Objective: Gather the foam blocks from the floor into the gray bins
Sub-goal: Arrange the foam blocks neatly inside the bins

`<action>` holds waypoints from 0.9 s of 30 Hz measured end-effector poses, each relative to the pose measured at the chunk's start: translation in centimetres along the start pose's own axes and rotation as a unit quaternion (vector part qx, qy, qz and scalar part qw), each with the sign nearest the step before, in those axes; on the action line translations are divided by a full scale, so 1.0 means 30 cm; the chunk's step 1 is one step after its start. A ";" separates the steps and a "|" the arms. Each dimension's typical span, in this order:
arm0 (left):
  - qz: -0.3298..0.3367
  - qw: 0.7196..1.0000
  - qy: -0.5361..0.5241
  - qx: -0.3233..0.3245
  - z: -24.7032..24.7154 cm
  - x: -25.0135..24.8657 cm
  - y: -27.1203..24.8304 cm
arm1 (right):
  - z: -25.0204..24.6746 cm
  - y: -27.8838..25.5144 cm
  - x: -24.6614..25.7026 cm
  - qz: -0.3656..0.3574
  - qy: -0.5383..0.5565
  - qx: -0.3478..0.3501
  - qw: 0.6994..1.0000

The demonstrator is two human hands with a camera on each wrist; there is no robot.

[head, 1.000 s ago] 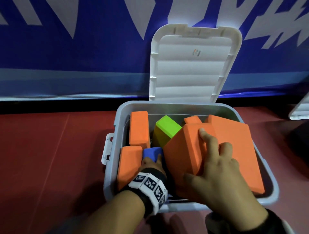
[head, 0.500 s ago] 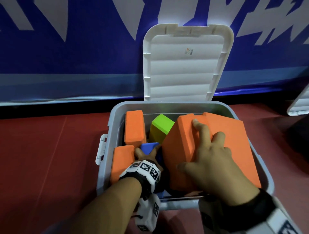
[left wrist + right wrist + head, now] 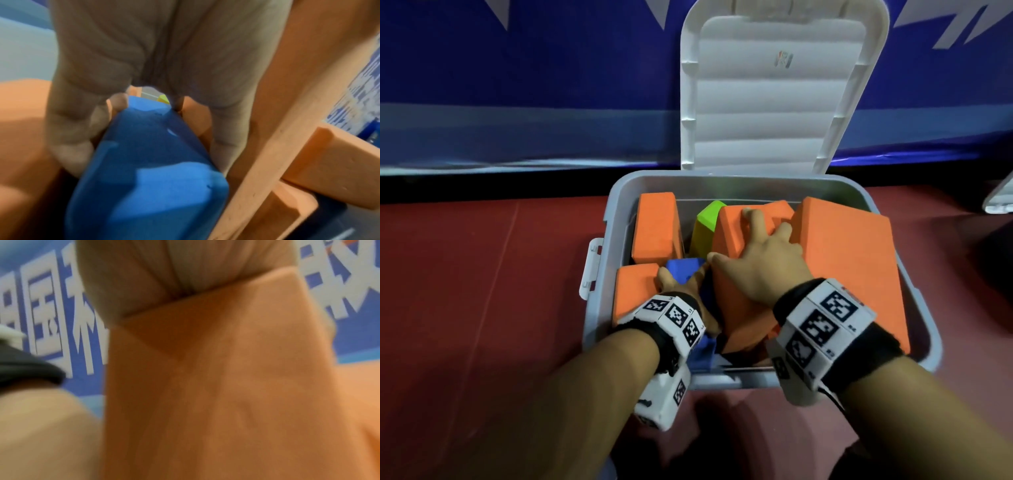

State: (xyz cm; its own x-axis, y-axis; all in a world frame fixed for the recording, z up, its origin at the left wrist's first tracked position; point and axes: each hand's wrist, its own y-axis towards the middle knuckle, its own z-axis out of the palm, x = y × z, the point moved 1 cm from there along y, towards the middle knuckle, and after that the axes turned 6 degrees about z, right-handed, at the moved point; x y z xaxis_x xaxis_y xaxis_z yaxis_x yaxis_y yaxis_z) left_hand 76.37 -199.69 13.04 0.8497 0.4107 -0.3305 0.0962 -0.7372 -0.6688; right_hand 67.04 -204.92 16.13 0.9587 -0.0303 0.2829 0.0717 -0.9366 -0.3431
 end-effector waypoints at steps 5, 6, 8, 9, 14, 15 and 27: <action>-0.032 0.998 -0.061 0.008 0.030 0.061 0.052 | 0.056 -0.037 -0.092 -0.016 -0.009 0.001 1.000; -0.030 0.998 -0.064 0.000 0.034 0.063 0.061 | 0.087 -0.055 -0.097 -0.019 -0.021 -0.002 1.000; -0.016 0.995 -0.093 -0.010 0.044 0.064 0.071 | 0.148 -0.077 -0.084 0.001 -0.045 0.007 0.999; -0.016 0.995 -0.097 -0.014 0.050 0.069 0.081 | 0.168 -0.076 -0.069 0.013 -0.058 0.008 0.998; -0.017 0.998 -0.043 0.032 0.021 0.072 0.066 | 0.150 0.020 0.005 0.031 -0.065 0.036 0.997; -0.016 0.999 -0.007 0.040 0.003 0.071 0.063 | 0.141 0.032 0.001 0.024 -0.064 0.044 0.997; 0.047 0.994 -0.019 -0.094 -0.013 0.051 0.009 | -0.124 -0.019 -0.334 0.006 -0.011 -0.152 0.988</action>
State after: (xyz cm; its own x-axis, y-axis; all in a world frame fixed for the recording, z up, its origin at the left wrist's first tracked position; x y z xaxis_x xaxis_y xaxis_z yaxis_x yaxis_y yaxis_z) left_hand 77.91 -199.47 12.62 0.8396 0.3529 -0.4129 0.1159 -0.8591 -0.4986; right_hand 56.38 -205.39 16.82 0.9647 -0.0372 0.2606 -0.0222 -0.9980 -0.0600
